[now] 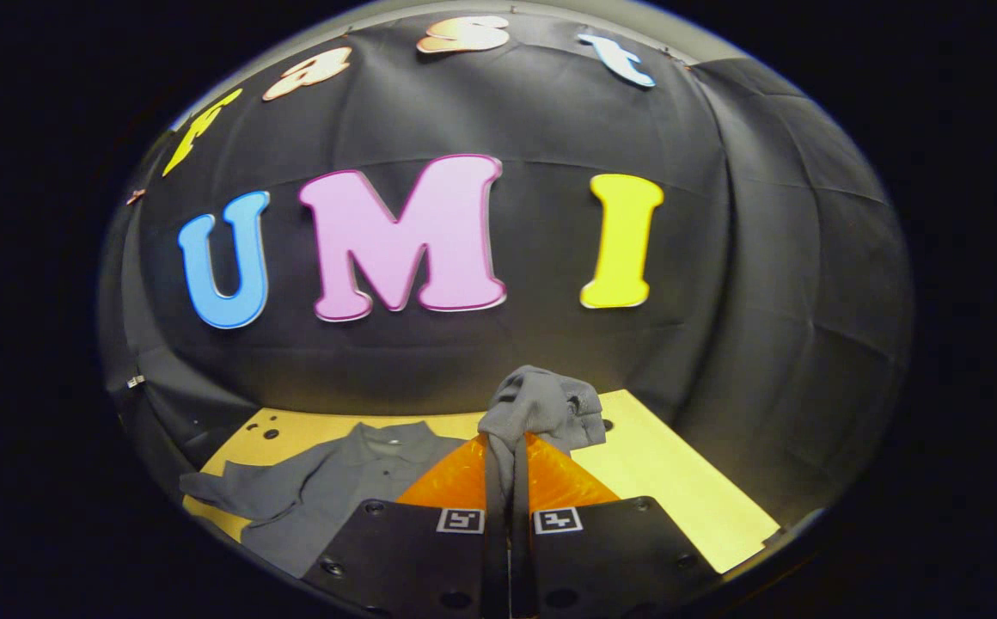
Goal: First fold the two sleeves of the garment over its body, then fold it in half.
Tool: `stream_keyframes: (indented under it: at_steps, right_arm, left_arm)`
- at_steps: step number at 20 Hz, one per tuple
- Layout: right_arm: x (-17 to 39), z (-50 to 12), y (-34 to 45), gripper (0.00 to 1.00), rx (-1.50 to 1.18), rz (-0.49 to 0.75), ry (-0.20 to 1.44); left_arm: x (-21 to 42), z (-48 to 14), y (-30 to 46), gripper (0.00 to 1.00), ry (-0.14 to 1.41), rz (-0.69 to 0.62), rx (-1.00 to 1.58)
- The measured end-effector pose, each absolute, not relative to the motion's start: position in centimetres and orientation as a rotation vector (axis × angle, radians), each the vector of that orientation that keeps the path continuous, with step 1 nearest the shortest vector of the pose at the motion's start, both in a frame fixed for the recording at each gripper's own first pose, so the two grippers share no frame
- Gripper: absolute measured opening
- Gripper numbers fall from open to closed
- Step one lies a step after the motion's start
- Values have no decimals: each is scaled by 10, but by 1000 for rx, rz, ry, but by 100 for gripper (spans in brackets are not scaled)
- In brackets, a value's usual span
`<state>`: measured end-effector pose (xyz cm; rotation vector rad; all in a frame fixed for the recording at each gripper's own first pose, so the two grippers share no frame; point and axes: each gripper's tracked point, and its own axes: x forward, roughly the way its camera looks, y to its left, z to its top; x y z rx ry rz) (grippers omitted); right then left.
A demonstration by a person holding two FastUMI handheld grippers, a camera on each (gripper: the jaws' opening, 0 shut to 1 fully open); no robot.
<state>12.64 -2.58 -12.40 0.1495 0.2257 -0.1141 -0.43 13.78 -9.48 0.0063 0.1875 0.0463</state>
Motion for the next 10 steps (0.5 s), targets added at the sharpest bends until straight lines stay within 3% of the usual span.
stream_keyframes:
  at_steps: [6,10]
  right_arm:
    - [163,-152,90,6,92,35,280]
    - [184,-204,158,6,57,105,380]
  left_arm:
    - [-27,-106,205,97,203,120,6]
    - [-45,-122,233,97,234,143,3]
